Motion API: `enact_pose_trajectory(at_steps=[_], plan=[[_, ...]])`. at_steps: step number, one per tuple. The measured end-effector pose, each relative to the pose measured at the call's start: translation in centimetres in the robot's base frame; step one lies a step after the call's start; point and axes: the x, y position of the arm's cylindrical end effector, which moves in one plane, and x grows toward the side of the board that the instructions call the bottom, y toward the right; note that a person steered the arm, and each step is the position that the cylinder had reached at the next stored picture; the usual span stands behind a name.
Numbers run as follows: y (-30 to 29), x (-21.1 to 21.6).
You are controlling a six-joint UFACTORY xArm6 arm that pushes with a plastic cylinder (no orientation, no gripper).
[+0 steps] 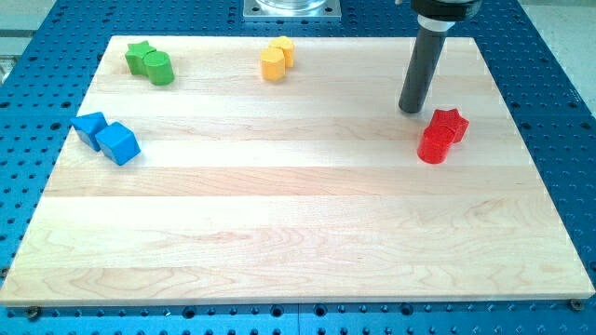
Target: Move the arm to the left of the red star
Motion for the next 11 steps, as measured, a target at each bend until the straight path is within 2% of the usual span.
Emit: enact_pose_trajectory(at_steps=[8,11], plan=[[-1.4,-0.1],[-1.4,1.9]])
